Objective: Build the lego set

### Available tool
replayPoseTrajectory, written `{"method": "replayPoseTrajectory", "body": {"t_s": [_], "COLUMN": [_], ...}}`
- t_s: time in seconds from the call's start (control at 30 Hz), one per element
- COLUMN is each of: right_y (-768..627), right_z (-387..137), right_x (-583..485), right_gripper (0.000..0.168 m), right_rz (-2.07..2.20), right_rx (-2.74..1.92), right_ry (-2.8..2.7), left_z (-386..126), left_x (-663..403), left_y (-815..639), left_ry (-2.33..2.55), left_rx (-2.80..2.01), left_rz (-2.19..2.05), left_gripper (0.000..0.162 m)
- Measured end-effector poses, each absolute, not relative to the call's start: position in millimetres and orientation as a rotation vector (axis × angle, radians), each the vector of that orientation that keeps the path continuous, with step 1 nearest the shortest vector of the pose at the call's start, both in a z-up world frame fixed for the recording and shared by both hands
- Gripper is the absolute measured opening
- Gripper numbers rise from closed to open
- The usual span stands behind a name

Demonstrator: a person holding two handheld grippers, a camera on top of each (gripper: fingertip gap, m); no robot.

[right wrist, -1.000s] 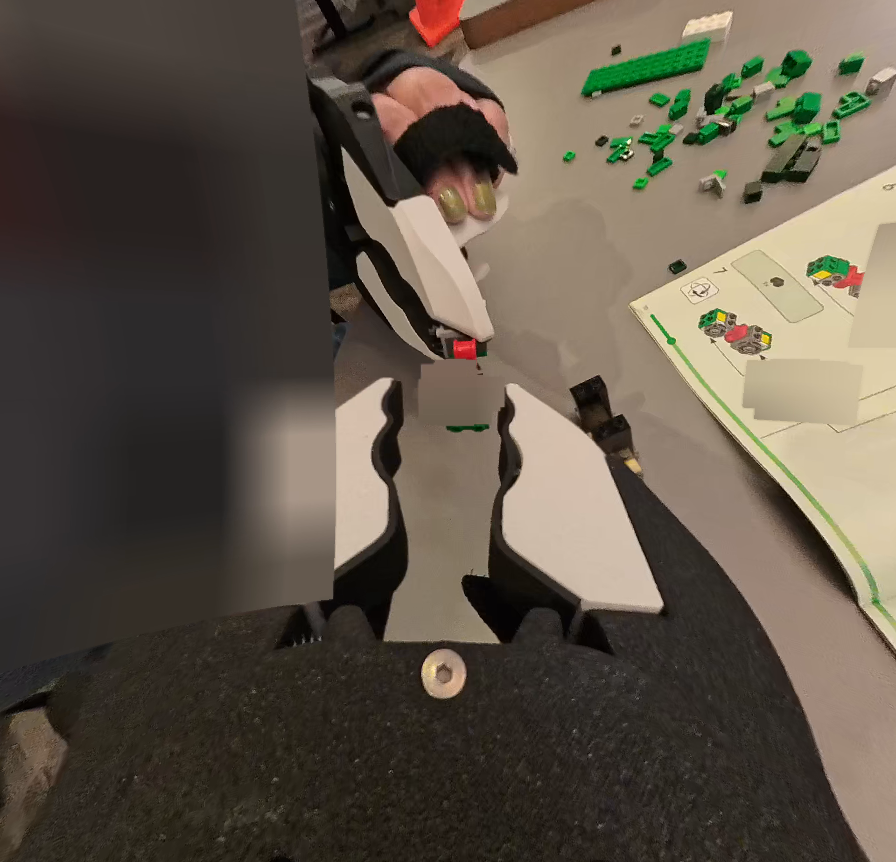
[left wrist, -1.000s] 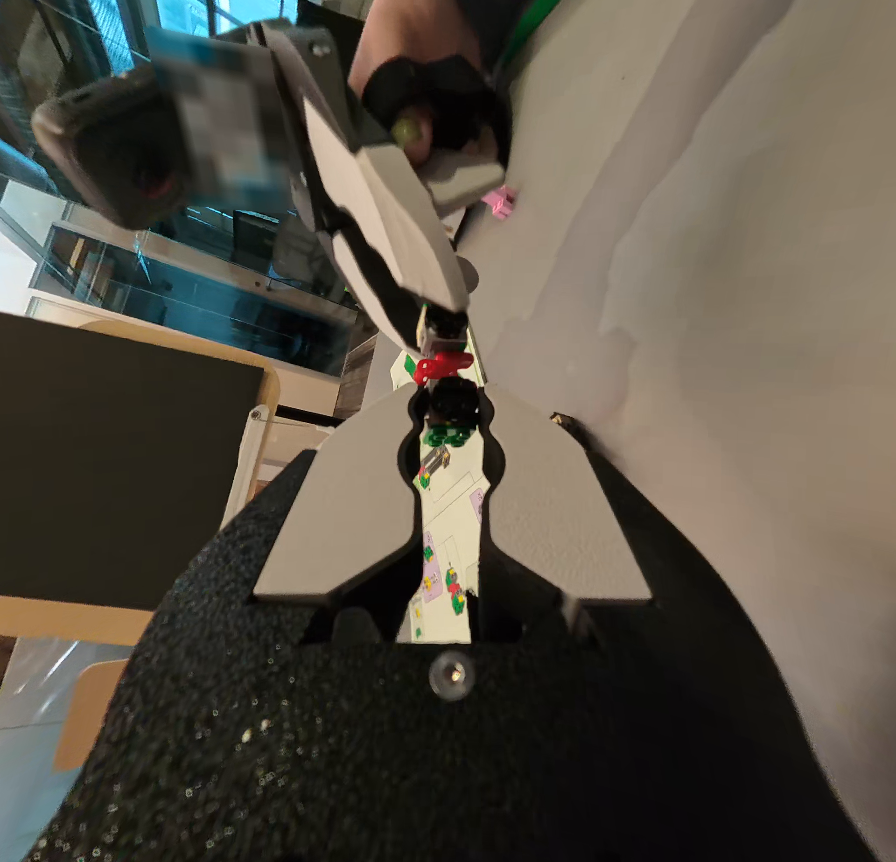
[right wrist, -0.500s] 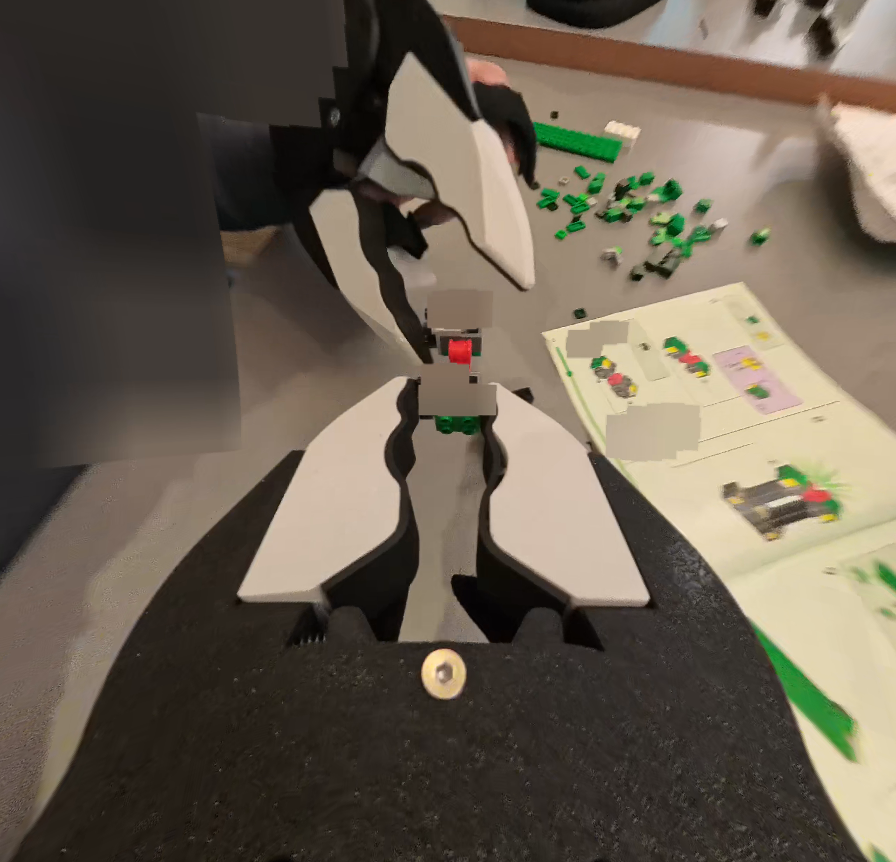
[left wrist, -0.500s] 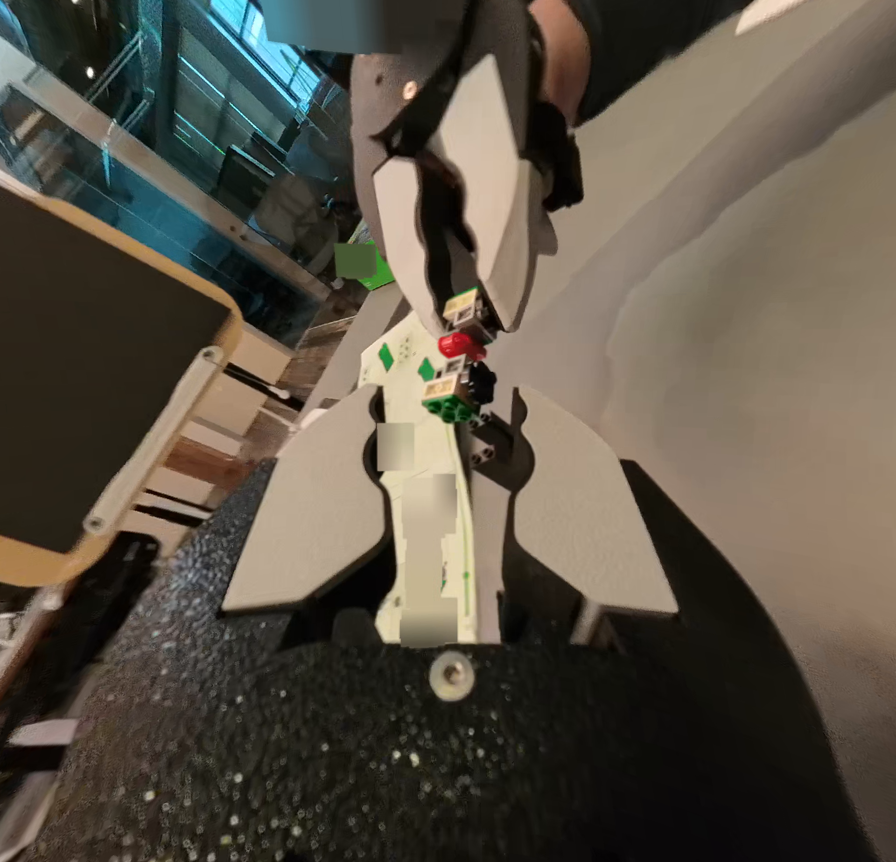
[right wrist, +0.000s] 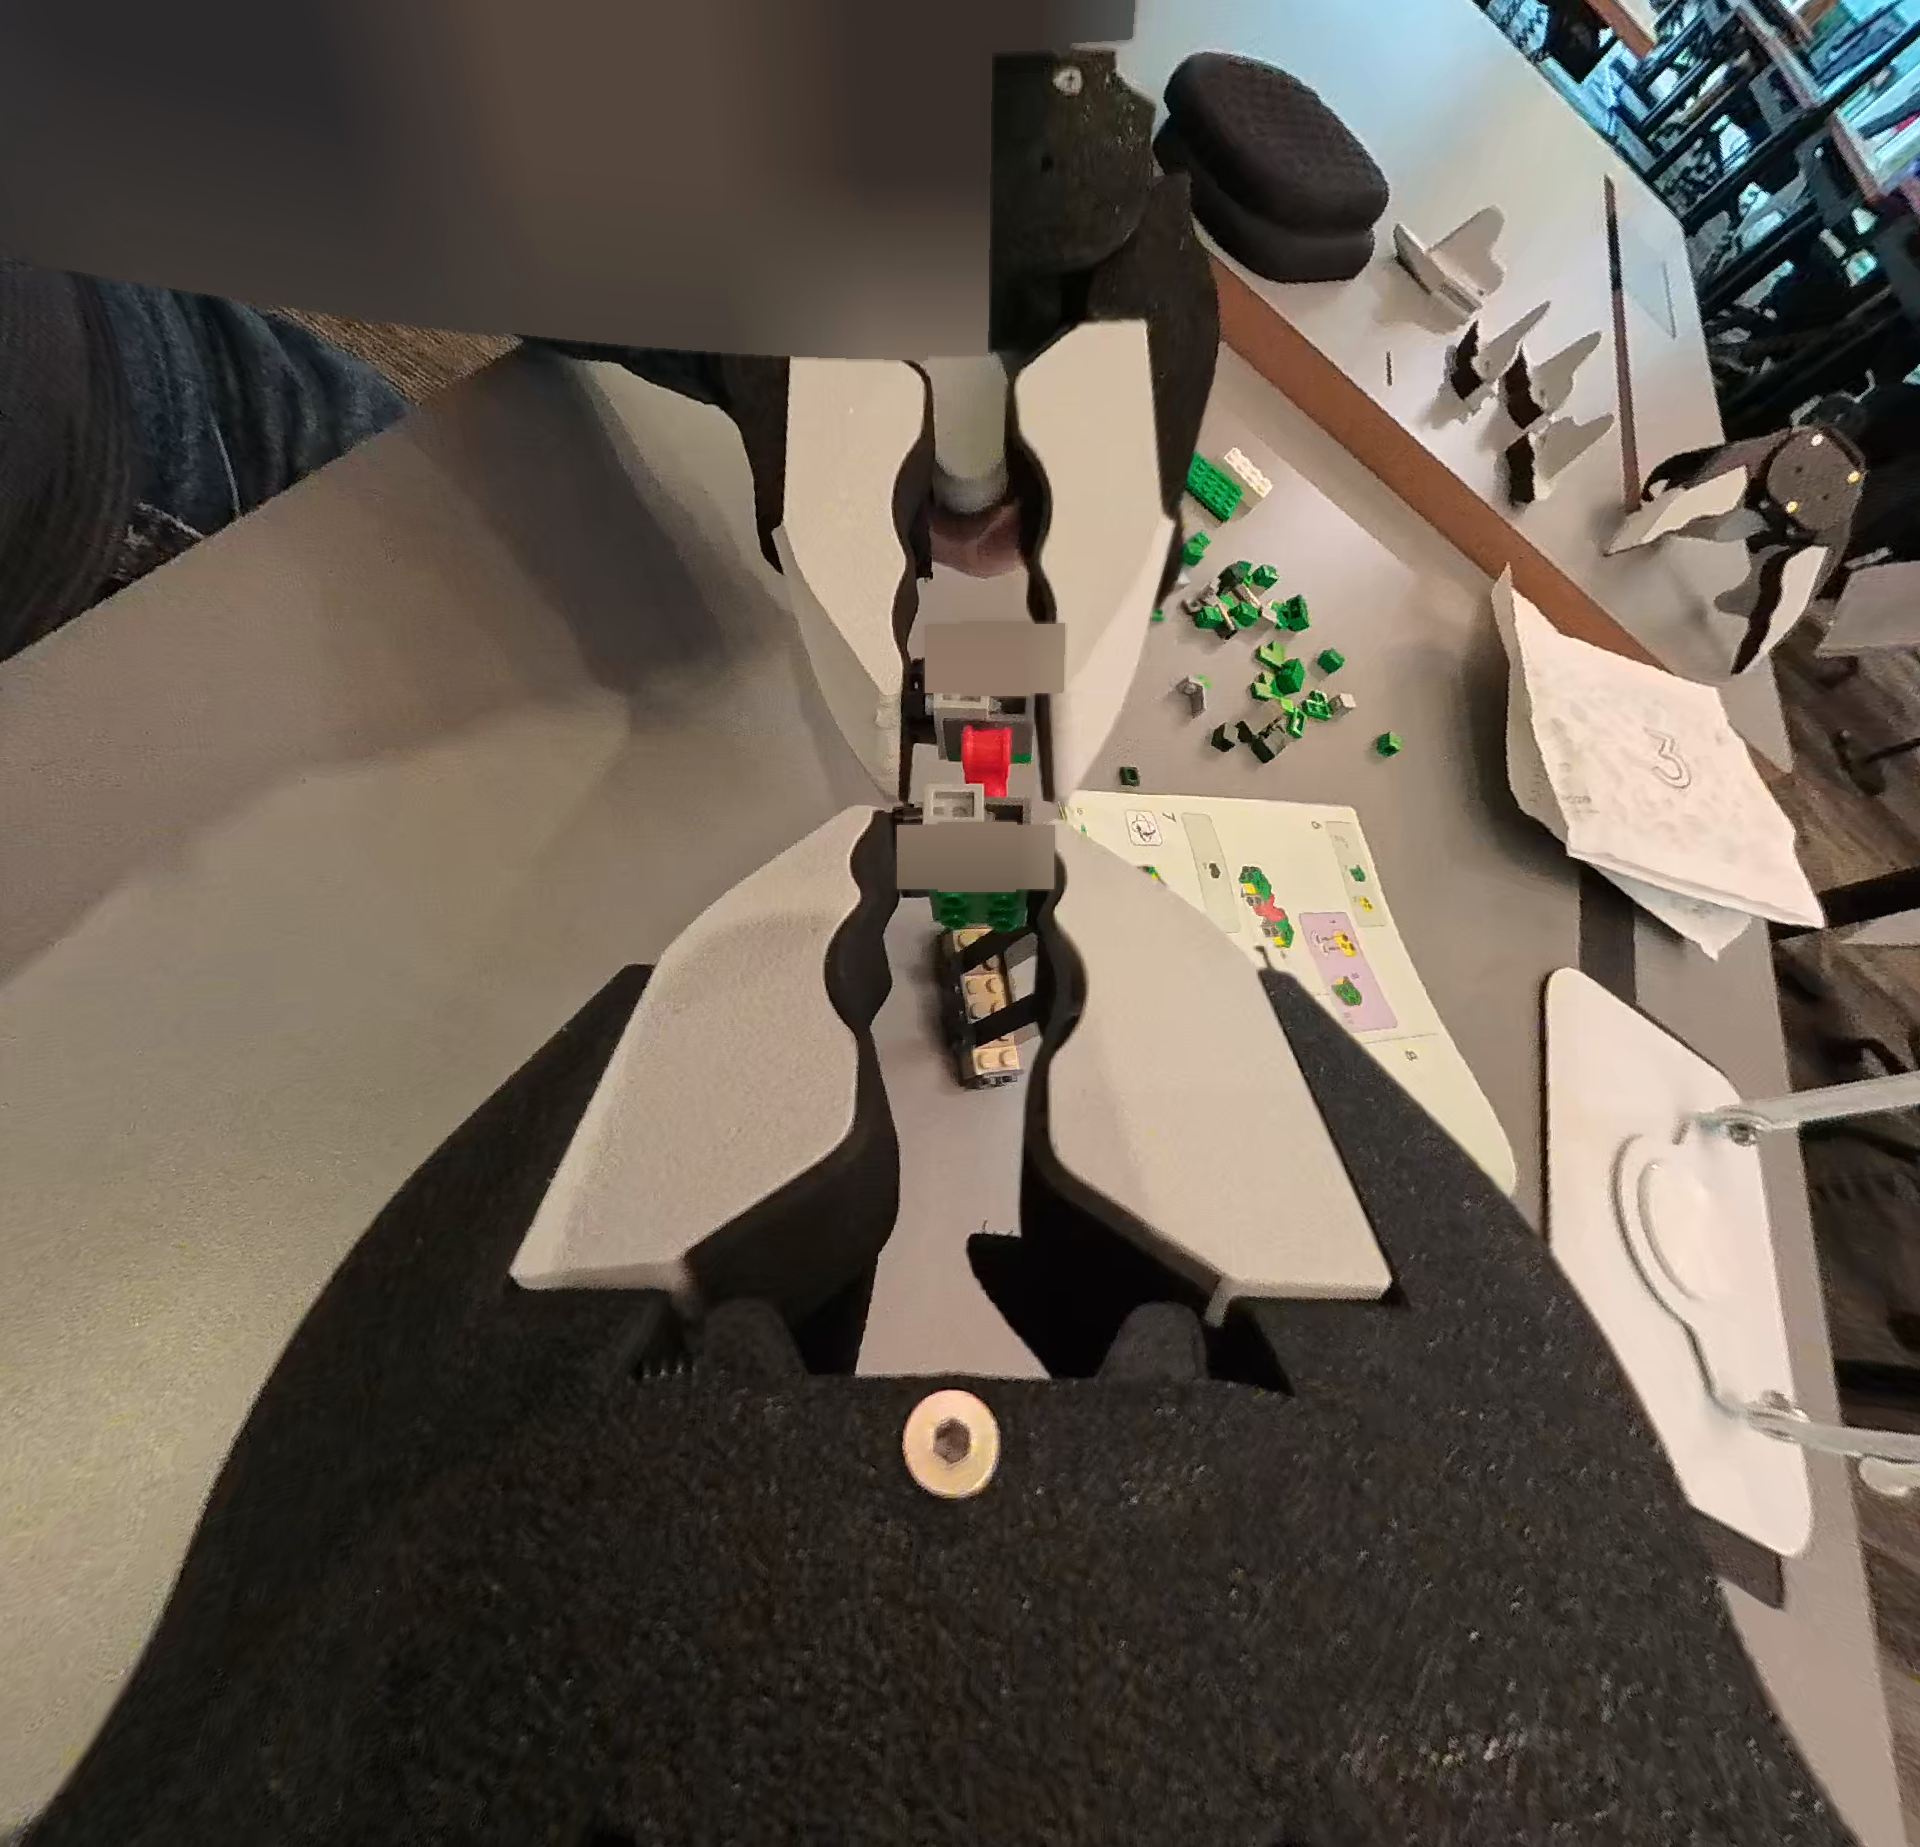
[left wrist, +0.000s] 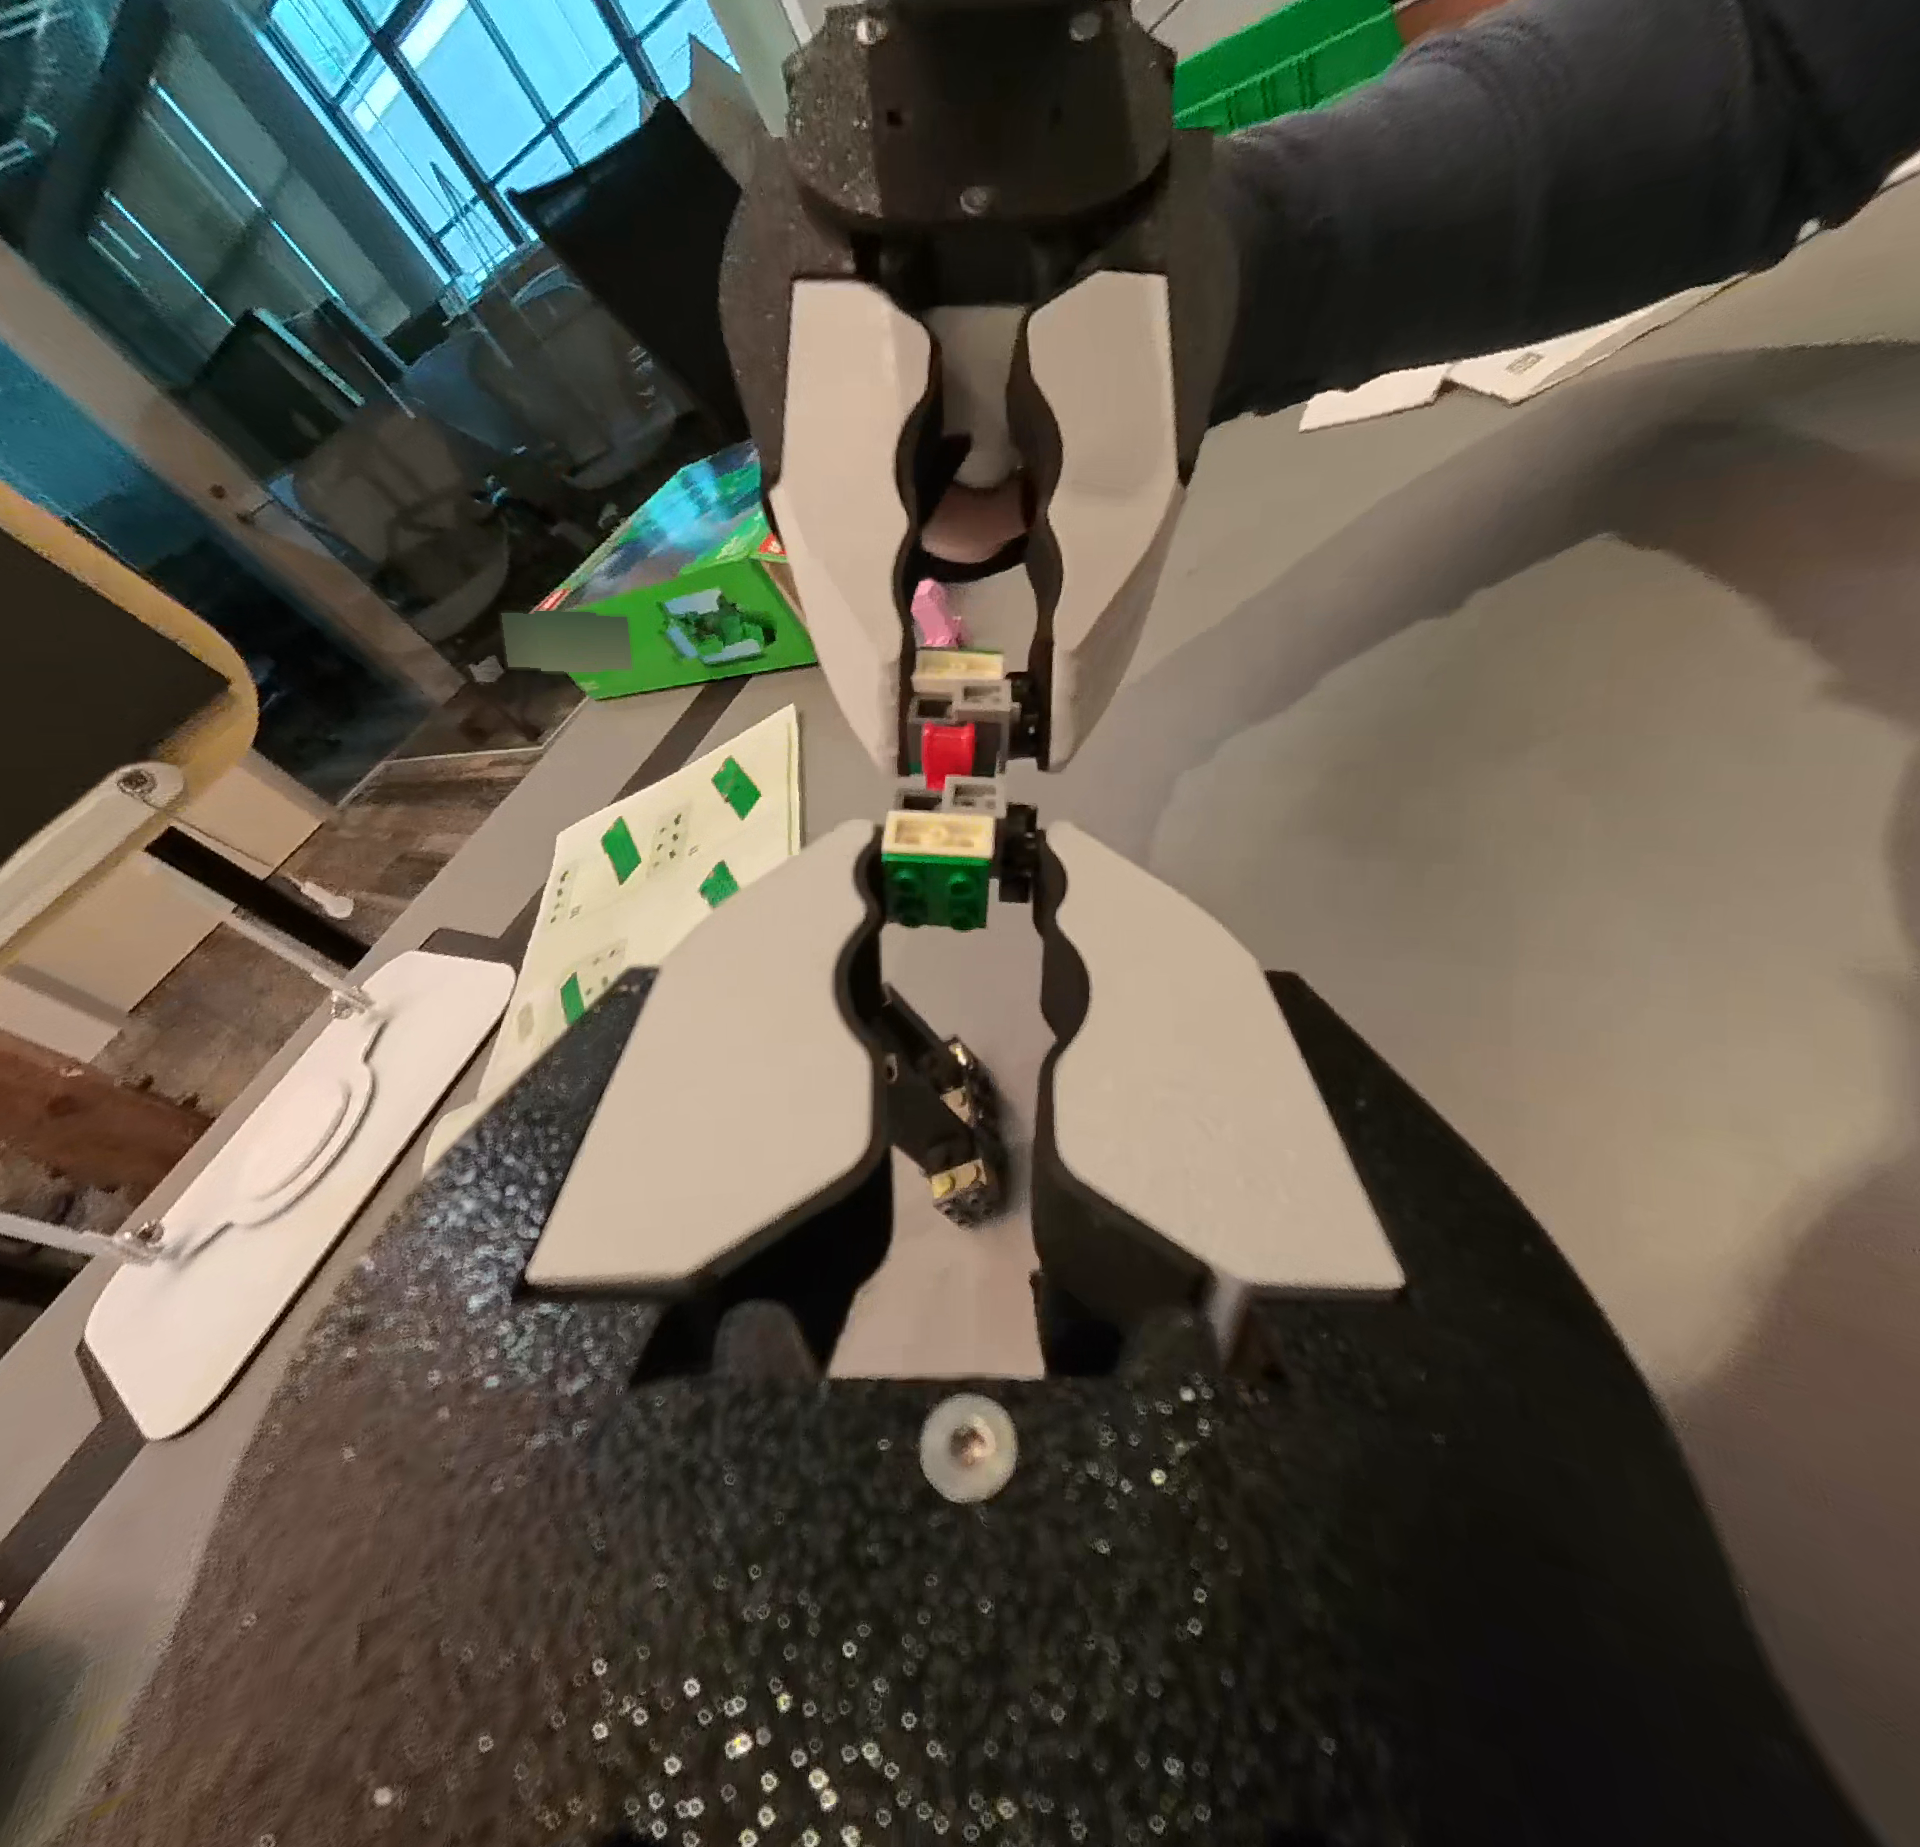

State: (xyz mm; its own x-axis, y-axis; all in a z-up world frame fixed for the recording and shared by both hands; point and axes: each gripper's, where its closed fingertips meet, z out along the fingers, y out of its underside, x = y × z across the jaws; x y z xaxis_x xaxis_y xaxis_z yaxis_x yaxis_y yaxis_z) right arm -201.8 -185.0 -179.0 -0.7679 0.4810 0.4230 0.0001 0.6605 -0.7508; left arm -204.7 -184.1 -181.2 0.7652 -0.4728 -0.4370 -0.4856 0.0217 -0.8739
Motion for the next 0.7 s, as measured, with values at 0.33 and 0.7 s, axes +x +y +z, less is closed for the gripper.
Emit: {"method": "replayPoseTrajectory", "body": {"t_s": [0.33, 0.7], "right_y": [-190.0, -185.0], "right_z": [-168.1, -141.1], "right_x": [-198.1, -199.1], "right_gripper": [0.024, 0.046], "right_rz": [1.056, 1.599], "right_rx": [-0.356, -0.918], "right_ry": [-2.252, -2.124], "left_z": [-168.7, -139.8], "left_x": [-201.3, -210.5], "left_y": [-187.8, -191.3], "left_ry": [0.785, 0.784], "left_rx": [-1.536, -1.366], "left_rz": [0.089, 0.45], "left_gripper": [0.025, 0.025]}}
